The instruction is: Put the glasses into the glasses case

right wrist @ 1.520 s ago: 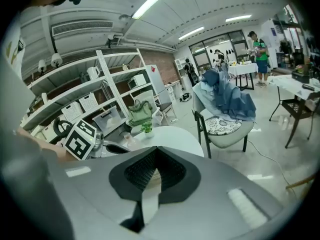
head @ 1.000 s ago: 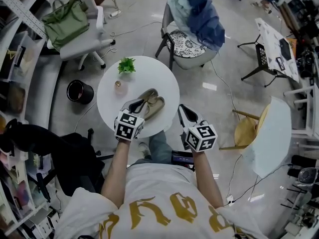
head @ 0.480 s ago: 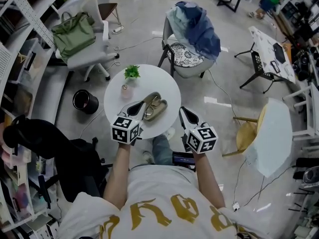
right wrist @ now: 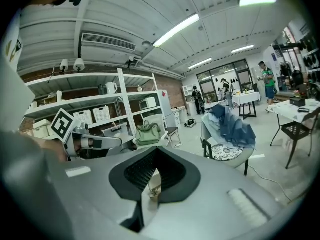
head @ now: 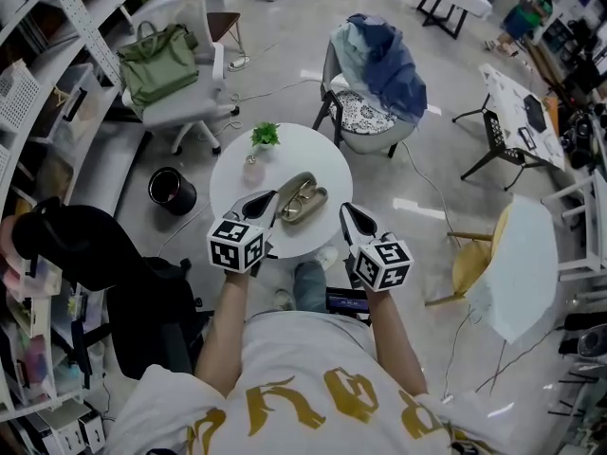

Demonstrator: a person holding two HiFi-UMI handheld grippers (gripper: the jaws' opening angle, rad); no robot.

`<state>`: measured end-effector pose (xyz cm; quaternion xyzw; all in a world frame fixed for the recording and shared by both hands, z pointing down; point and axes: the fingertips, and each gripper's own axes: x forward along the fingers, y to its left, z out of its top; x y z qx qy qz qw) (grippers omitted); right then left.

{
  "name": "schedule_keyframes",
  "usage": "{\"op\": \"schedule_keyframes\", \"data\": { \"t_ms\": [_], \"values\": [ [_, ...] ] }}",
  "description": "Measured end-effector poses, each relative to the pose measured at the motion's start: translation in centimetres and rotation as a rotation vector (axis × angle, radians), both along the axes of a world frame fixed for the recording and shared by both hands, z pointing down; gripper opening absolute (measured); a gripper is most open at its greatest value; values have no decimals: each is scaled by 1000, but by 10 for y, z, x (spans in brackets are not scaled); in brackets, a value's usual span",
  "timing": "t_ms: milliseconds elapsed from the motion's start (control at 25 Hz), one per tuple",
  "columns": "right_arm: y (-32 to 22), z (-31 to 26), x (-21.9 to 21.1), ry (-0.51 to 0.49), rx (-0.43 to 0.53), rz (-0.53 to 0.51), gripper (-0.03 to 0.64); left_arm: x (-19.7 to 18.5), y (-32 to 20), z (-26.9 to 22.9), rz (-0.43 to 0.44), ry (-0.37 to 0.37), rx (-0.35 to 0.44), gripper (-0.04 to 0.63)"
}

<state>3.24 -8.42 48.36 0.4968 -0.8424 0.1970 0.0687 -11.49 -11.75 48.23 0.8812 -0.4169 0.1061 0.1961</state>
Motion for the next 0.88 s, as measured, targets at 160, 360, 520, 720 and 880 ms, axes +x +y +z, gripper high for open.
{"op": "schedule_keyframes", "data": {
  "t_ms": [160,360,520,720,880],
  "values": [
    [6,-3,-1,0,7,-2,26,-2,5,-2,-6,-14,10,0],
    [9,-7,1,7,22,10,26,2,8,-3,-3,-2,5,0],
    [11,-9,-4,9,29,7,26,5,9,-4,11,3,6,0],
    [10,-9,-10,5,33,-20,26,6,10,0,18,2,-3,0],
    [10,-7,-10,8,25,-19,26,6,9,3,19,-2,-8,0]
  ]
}}
